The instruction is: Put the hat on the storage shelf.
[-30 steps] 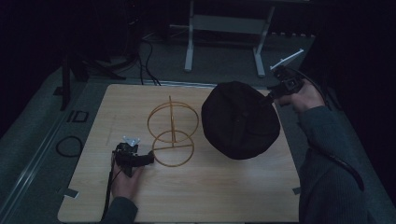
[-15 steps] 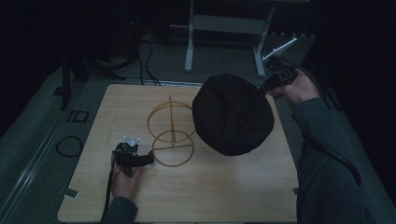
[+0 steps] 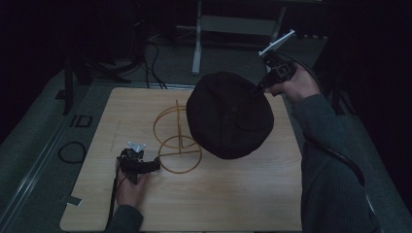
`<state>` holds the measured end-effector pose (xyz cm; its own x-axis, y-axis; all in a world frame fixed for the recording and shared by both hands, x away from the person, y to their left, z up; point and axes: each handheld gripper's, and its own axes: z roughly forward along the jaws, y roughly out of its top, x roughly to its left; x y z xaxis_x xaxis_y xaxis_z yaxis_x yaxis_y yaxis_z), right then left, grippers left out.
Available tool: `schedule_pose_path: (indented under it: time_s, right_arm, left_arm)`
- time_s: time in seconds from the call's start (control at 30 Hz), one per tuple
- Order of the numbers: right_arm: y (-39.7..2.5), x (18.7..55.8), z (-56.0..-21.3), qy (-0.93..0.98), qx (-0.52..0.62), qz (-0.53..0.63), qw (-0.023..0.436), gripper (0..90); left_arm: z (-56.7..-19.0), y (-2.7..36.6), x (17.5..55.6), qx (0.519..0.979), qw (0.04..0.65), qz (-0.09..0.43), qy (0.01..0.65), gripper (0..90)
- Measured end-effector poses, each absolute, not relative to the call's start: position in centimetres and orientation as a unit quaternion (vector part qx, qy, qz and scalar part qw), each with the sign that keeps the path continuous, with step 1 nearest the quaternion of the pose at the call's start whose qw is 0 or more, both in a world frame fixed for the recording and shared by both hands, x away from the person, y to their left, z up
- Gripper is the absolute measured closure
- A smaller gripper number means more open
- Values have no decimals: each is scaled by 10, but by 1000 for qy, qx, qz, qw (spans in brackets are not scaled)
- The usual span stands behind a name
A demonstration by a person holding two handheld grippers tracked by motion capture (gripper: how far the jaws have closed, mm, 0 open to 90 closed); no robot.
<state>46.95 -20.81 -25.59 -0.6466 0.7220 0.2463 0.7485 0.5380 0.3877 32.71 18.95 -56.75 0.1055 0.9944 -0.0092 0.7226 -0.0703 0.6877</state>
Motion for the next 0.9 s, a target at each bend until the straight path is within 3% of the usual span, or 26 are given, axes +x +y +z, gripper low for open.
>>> schedule_pose_path:
  time_s: [0.9]
  right_arm:
    - [-142,475,-240,-895,-383,-228,21,771]
  left_arm:
    - [-567,189,327,689,279,243,623,13]
